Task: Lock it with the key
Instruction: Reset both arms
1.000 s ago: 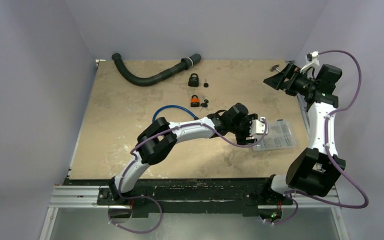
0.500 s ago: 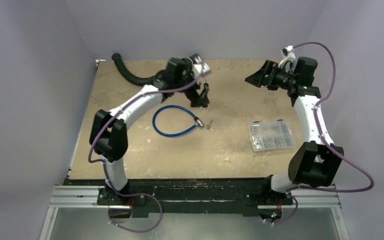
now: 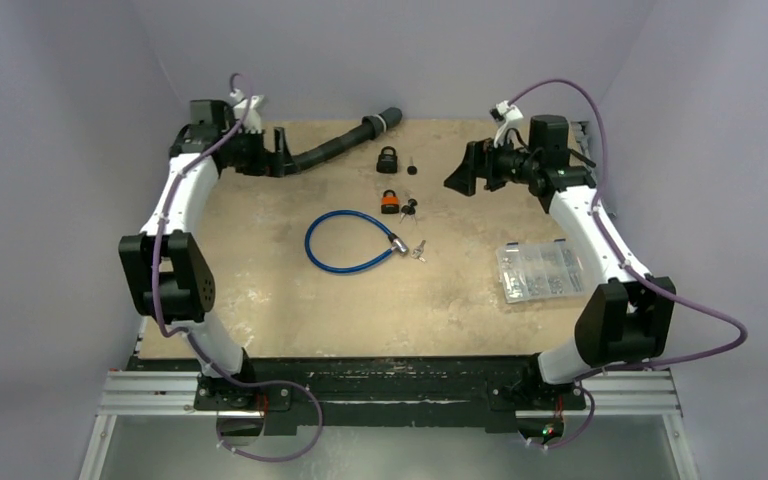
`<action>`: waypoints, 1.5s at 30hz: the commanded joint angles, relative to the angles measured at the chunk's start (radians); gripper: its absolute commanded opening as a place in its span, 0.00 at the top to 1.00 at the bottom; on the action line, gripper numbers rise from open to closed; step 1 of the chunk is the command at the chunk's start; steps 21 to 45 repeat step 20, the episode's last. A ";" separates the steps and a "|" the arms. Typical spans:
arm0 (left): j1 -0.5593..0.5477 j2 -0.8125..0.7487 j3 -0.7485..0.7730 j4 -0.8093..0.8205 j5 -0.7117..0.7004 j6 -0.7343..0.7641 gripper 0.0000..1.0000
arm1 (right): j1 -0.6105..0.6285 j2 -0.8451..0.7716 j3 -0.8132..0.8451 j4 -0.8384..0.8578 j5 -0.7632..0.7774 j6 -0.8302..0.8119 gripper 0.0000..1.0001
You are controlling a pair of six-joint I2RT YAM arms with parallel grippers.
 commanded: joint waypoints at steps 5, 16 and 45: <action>0.181 -0.087 -0.089 -0.182 -0.064 0.018 0.00 | 0.000 -0.100 -0.164 -0.062 0.118 -0.199 0.01; 0.188 -0.137 -0.226 -0.112 -0.173 -0.011 0.00 | -0.003 -0.106 -0.218 -0.016 0.167 -0.169 0.01; 0.189 -0.139 -0.203 -0.092 -0.181 -0.039 0.00 | -0.003 -0.089 -0.191 -0.014 0.171 -0.168 0.01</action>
